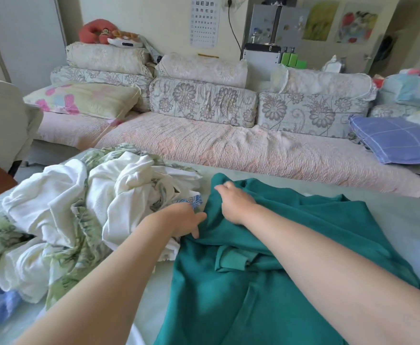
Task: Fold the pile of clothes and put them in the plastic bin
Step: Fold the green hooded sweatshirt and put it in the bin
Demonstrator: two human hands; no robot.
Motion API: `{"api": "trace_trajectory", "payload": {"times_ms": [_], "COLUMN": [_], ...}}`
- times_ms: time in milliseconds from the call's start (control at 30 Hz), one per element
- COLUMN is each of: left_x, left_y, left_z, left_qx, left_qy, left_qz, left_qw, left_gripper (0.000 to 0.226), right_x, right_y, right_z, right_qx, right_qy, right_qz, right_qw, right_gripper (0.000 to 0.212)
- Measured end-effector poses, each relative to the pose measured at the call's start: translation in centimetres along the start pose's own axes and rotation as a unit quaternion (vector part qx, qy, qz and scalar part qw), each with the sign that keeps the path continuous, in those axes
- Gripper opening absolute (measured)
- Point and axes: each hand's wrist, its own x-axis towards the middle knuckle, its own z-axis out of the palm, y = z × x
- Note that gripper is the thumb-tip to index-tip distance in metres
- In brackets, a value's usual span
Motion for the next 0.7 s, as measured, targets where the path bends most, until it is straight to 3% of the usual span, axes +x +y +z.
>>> {"api": "trace_trajectory", "payload": {"times_ms": [67, 167, 333, 467, 533, 633, 700], "left_x": [0.4, 1.0, 1.1, 0.6, 0.0, -1.5, -2.3], "left_y": [-0.1, 0.1, 1.0, 2.8, 4.5, 8.2, 10.8], "left_z": [0.6, 1.0, 0.6, -0.8, -1.4, -1.3, -0.6], "left_qx": [0.031, 0.095, 0.092, 0.054, -0.018, -0.171, -0.203], "left_qy": [0.044, 0.076, 0.03, 0.022, 0.01, -0.109, -0.161], "left_qz": [-0.001, 0.01, -0.031, -0.017, 0.02, 0.098, 0.155], "left_qw": [0.999, 0.993, 0.995, 0.998, 1.0, 0.974, 0.953], "left_gripper": [0.047, 0.028, 0.028, 0.035, 0.039, 0.043, 0.048], "right_x": [1.5, 2.8, 2.8, 0.9, -0.7, -3.3, -5.1], "right_y": [0.0, -0.9, -1.0, 2.4, 5.0, 9.5, 12.7], "right_z": [-0.4, -0.7, -1.1, -4.0, -5.7, -7.3, -7.3], "right_qx": [-0.059, -0.217, -0.317, -0.231, -0.196, -0.175, -0.122], "right_qy": [0.016, -0.028, -0.018, 0.058, 0.106, 0.149, 0.154], "right_qz": [-0.079, -0.192, -0.217, -0.158, -0.135, -0.102, -0.081], "right_qw": [0.995, 0.957, 0.923, 0.958, 0.965, 0.968, 0.977], "right_gripper": [0.055, 0.041, 0.028, 0.031, 0.03, 0.027, 0.026]}}
